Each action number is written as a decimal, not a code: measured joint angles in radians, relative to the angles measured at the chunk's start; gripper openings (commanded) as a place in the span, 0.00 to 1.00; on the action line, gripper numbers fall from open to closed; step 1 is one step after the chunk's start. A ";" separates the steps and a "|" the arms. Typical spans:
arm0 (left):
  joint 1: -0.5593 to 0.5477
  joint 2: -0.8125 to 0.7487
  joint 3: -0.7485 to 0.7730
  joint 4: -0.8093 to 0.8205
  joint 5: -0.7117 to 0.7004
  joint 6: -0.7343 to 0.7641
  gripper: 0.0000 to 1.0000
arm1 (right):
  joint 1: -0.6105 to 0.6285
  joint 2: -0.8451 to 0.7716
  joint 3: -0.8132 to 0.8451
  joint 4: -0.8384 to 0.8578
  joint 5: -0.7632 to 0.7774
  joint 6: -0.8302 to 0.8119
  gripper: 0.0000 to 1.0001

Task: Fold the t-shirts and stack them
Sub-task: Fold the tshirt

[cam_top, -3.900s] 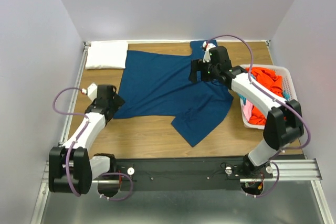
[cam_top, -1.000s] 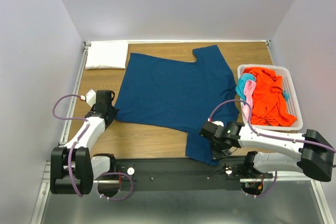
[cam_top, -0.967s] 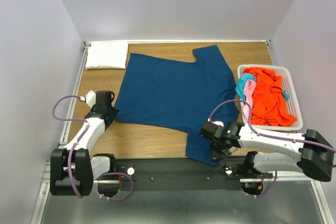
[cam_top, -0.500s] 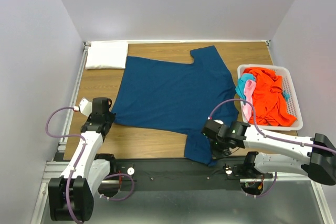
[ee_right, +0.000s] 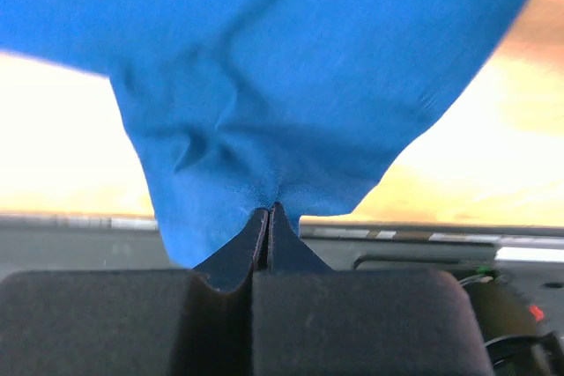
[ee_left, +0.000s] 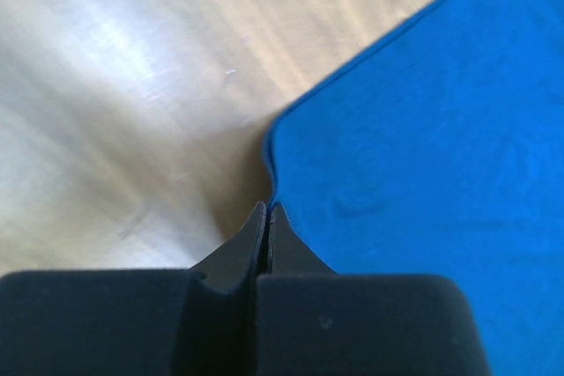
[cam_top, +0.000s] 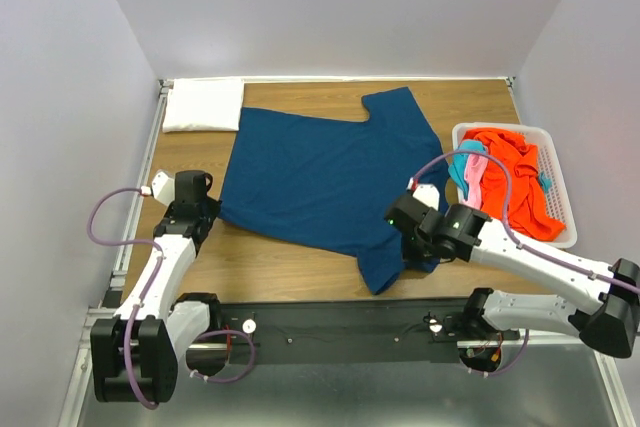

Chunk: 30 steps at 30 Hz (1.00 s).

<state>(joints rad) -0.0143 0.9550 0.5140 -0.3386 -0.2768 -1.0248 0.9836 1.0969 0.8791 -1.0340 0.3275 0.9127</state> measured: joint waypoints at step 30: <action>-0.013 0.490 0.391 0.107 0.037 0.079 0.00 | -0.553 0.297 0.341 0.248 0.071 -0.470 0.01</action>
<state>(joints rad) -0.0277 1.4452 0.9054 -0.2314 -0.2398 -0.9459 0.4305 1.3937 1.2205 -0.7860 0.3985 0.4427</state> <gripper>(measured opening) 0.010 0.009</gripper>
